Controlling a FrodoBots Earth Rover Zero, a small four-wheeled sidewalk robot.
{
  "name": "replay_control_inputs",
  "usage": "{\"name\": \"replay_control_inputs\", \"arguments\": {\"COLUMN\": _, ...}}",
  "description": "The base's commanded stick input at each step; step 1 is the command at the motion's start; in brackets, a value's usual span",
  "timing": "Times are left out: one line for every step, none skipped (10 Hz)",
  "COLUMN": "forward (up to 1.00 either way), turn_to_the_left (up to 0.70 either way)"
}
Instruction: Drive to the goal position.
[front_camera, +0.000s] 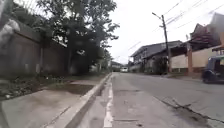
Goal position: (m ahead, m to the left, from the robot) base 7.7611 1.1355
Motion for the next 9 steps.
{"name": "replay_control_inputs", "arguments": {"forward": 0.70, "turn_to_the_left": -0.33}}
{"name": "replay_control_inputs", "arguments": {"forward": 0.70, "turn_to_the_left": -0.31}}
{"name": "replay_control_inputs", "arguments": {"forward": 0.70, "turn_to_the_left": 0.00}}
{"name": "replay_control_inputs", "arguments": {"forward": 0.70, "turn_to_the_left": 0.00}}
{"name": "replay_control_inputs", "arguments": {"forward": 0.70, "turn_to_the_left": 0.00}}
{"name": "replay_control_inputs", "arguments": {"forward": 0.70, "turn_to_the_left": 0.00}}
{"name": "replay_control_inputs", "arguments": {"forward": 0.70, "turn_to_the_left": 0.00}}
{"name": "replay_control_inputs", "arguments": {"forward": 0.70, "turn_to_the_left": 0.00}}
{"name": "replay_control_inputs", "arguments": {"forward": 0.70, "turn_to_the_left": 0.00}}
